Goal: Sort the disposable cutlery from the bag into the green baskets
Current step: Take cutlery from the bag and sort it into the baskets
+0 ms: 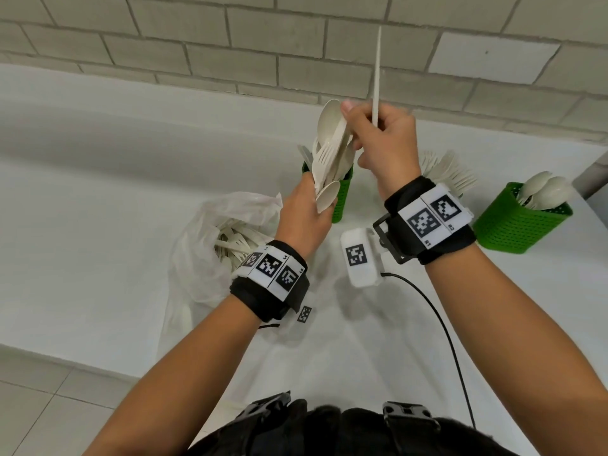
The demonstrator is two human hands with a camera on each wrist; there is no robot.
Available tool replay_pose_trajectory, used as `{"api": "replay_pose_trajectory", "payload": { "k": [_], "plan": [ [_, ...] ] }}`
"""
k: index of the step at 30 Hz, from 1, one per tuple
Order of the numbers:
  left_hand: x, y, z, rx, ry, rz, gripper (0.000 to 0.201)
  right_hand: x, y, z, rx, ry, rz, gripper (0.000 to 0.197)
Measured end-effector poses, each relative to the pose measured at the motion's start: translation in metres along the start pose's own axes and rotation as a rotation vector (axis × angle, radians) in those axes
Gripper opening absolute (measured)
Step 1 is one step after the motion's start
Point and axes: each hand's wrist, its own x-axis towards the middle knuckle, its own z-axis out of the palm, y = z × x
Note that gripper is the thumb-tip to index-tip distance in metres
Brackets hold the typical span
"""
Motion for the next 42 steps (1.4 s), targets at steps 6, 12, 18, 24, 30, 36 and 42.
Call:
{"api": "replay_pose_trajectory", "payload": {
  "k": [6,12,18,24,30,36,42],
  "plan": [
    [-0.002,0.002,0.003,-0.039,-0.023,-0.032,0.034,-0.005,0.006,0.003,0.019,-0.038,0.017,0.033],
    [-0.001,0.001,0.001,-0.143,-0.015,-0.062,0.042,-0.006,-0.010,0.001,0.124,0.007,-0.002,0.021],
    [-0.008,0.003,-0.001,-0.260,-0.048,-0.086,0.042,0.004,-0.026,-0.006,0.411,0.109,-0.041,0.022],
    [-0.008,0.004,-0.009,-0.510,-0.132,-0.206,0.014,0.021,-0.047,-0.034,0.589,0.178,-0.053,0.026],
    [-0.003,0.002,-0.007,-0.677,-0.158,-0.234,0.011,0.026,-0.031,-0.033,0.442,-0.011,0.065,0.031],
    [-0.002,0.007,-0.011,-0.885,-0.128,-0.234,0.018,0.020,-0.003,-0.020,0.514,-0.019,0.209,0.030],
    [0.004,0.007,-0.014,-0.874,-0.015,-0.287,0.010,0.010,0.026,-0.014,0.620,-0.061,0.329,0.012]
  ]
}}
